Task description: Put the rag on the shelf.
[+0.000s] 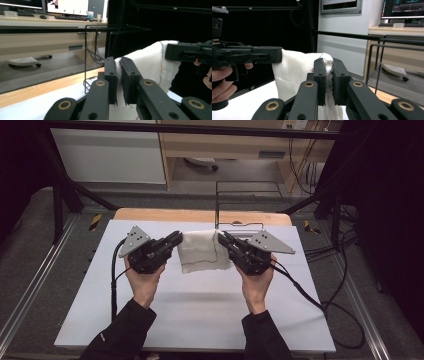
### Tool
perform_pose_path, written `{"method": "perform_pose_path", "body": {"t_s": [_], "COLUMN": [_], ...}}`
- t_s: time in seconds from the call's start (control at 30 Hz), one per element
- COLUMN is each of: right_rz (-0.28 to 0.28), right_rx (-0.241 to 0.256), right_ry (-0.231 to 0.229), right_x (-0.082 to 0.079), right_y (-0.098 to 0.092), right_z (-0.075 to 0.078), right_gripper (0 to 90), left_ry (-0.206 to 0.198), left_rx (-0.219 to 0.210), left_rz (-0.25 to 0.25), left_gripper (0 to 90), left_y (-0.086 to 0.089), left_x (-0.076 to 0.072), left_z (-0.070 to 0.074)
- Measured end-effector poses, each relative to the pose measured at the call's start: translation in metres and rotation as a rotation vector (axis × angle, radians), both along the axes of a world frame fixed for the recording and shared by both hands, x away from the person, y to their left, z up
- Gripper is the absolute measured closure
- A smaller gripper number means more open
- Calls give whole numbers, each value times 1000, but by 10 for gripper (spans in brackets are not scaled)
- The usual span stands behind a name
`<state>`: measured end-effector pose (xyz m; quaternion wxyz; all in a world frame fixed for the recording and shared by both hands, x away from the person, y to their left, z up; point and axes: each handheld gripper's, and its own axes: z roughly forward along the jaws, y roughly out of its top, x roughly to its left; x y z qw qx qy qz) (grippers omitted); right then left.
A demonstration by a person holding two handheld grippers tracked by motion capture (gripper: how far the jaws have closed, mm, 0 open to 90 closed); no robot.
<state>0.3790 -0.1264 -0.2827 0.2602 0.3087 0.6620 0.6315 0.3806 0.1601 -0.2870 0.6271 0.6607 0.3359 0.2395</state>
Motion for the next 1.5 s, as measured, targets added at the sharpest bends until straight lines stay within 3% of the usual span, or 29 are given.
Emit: {"method": "perform_pose_path", "body": {"t_s": [1.03, 1.5], "right_rz": [-92, -125], "right_rx": [35, 38], "right_ry": [-78, -109], "right_x": [18, 25], "right_y": [-26, -37], "right_z": [47, 64], "right_gripper": [834, 834], "left_ry": [-72, -97], "left_rx": [-11, -39], "left_rz": [-17, -22], "left_gripper": [830, 831], "left_y": [-35, -51], "left_x": [30, 45], "left_z": [52, 72]}}
